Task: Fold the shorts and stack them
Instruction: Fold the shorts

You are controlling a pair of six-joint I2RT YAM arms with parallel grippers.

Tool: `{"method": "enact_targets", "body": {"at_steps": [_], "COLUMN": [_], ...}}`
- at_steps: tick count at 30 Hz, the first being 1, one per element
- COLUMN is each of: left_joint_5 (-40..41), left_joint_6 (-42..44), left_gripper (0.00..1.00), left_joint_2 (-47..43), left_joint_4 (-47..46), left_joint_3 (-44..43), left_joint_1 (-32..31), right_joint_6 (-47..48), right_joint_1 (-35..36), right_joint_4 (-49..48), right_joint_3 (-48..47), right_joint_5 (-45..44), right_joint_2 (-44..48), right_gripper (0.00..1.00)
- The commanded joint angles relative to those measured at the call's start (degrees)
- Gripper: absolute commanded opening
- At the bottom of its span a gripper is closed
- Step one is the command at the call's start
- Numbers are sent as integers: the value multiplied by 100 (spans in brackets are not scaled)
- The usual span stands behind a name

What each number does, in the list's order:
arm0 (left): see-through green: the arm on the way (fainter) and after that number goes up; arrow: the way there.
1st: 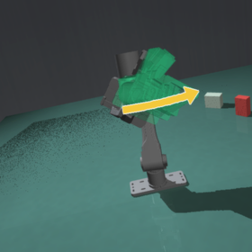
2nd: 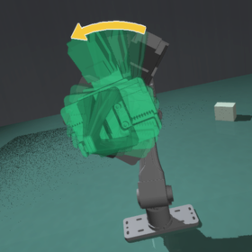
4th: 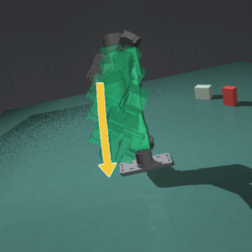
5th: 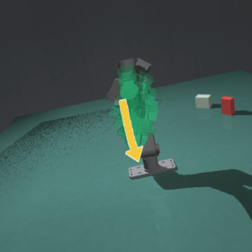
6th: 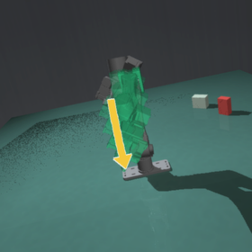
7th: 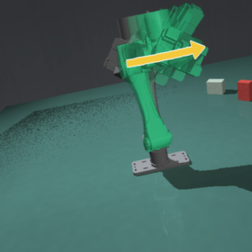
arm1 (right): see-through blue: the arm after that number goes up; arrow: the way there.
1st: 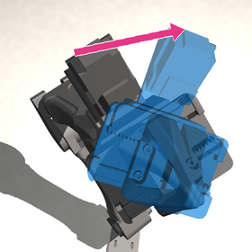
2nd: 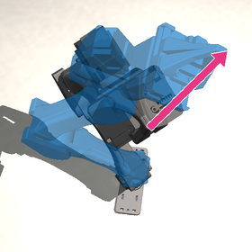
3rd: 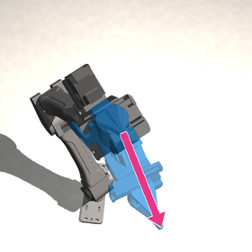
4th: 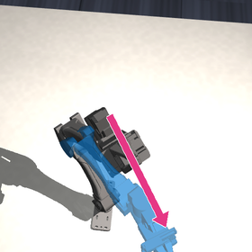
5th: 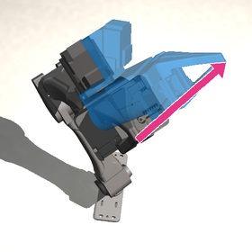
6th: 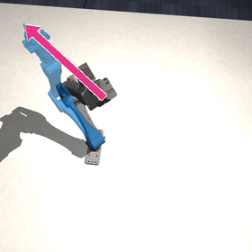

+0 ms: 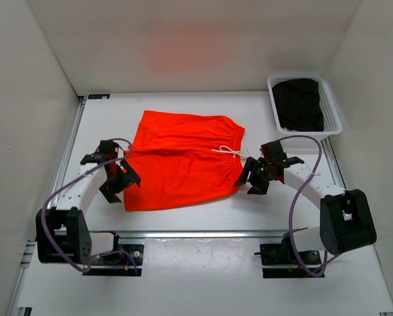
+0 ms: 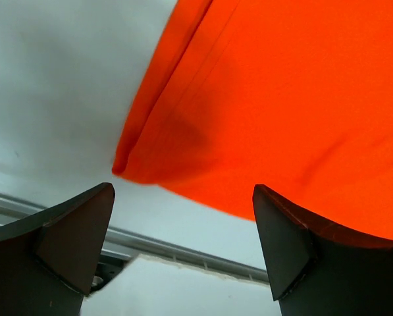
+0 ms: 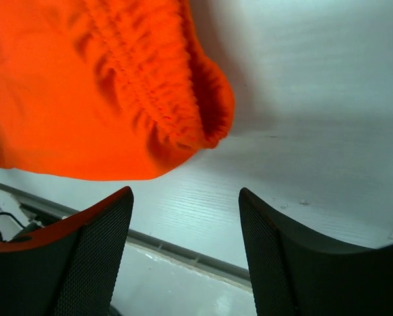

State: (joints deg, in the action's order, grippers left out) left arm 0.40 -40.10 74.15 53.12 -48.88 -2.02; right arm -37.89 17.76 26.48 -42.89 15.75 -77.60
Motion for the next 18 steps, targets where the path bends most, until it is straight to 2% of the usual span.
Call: {"method": "enact_targets", "body": {"at_steps": [1,3,6,9,10,12,13,14,15,18], "left_joint_5": [-514,-752,-578,-472,-471,-471,-541,-602,-603,-550], "left_joint_6": [-743,-973,-1141,-1202,-1202,-1141,-1141,-1141,-1141,-1341], "left_gripper": [97,99,99,99,99,99,99,99,99,99], "left_joint_2": [-752,-989,-1042,-912,-746,-595,-525,-455,-454,-603], "left_joint_4": [-144,-144,-144,-206,-206,-363,-364,-364,-364,-364], "left_joint_3": [448,616,740,880,933,995,1056,1117,1118,1276], "left_joint_1": [-44,-44,-44,-44,-44,-44,-44,-96,-97,-97], "right_joint_6": [-333,-333,-333,-386,-386,-456,-456,-535,-588,-640], "right_joint_1": [-44,-44,-44,-97,-97,-228,-229,-316,-395,-449], "right_joint_4": [-678,-793,-1232,-1549,-1610,-1734,-1786,-1787,-1787,-1717], "right_joint_3": [176,124,71,-105,-105,-158,-158,-158,-158,-158], "right_joint_5": [350,175,174,86,86,86,86,86,86,86], "right_joint_2": [-17,-262,-596,-1035,-1133,-1353,-1406,-1407,-1407,-1407], "right_gripper": [68,65,64,54,41,23,8,2,0,0]}}
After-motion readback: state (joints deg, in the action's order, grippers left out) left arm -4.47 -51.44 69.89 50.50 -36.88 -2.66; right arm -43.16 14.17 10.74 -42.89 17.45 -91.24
